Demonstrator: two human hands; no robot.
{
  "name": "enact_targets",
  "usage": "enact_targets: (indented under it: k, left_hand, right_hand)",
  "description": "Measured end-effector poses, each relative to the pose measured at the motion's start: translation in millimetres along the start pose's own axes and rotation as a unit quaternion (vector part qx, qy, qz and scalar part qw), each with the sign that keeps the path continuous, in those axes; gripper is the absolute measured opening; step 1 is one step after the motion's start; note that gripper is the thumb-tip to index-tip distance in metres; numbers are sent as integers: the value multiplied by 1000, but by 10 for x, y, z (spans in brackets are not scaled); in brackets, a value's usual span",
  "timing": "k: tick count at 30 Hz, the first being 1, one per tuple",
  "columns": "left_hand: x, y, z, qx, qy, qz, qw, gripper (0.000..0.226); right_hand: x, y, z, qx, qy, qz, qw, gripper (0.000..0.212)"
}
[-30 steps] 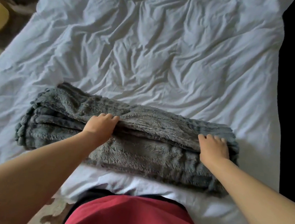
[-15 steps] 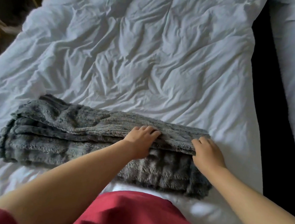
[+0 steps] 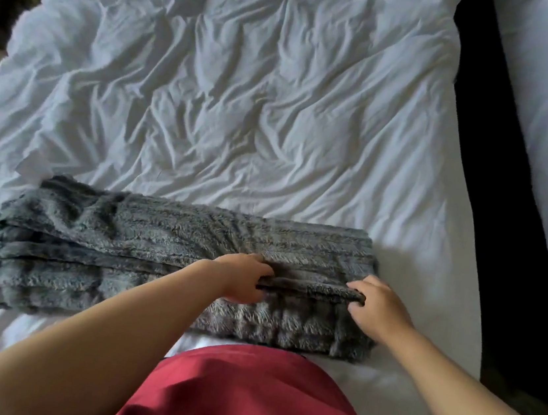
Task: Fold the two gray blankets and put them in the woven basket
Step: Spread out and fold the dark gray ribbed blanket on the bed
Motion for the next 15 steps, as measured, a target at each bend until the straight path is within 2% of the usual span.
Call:
enact_targets:
  k: [3, 6, 8, 9, 11, 13, 15]
  left_hand:
    - [-24, -64, 103, -31, 34, 2, 999, 51]
    - [-67, -121, 210, -49, 30, 8, 998, 47]
    - [-64, -110, 280, -61, 24, 1, 998, 42]
    - [-46, -91, 311, -67, 24, -6, 997, 39]
    - [38, -37, 358, -77, 30, -29, 996, 35]
    - [172, 28, 378, -88, 43, -63, 993, 29]
    - [319, 83, 391, -95, 47, -88, 991, 24]
  right_hand:
    - [-17, -79, 118, 145, -24, 145, 978, 36]
    - [-36, -154, 306, 218, -40, 149, 964, 38]
    - [21, -260, 372, 273, -49, 208, 938, 29]
    - [84, -331, 390, 313, -45, 264, 911, 35]
    - [275, -411, 388, 371, 40, 377, 848, 53]
    - [462, -461, 397, 381, 133, 422, 812, 47]
    - [572, -487, 391, 368, 179, 459, 789, 42]
Point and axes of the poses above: each hand's wrist, its own z-axis towards the middle knuckle, its own x-axis out of the palm, y = z × x, the point moved 5 cm from there along z, towards the middle knuckle, and after that the axes turned 2 degrees about -y, right-handed, at the moved point
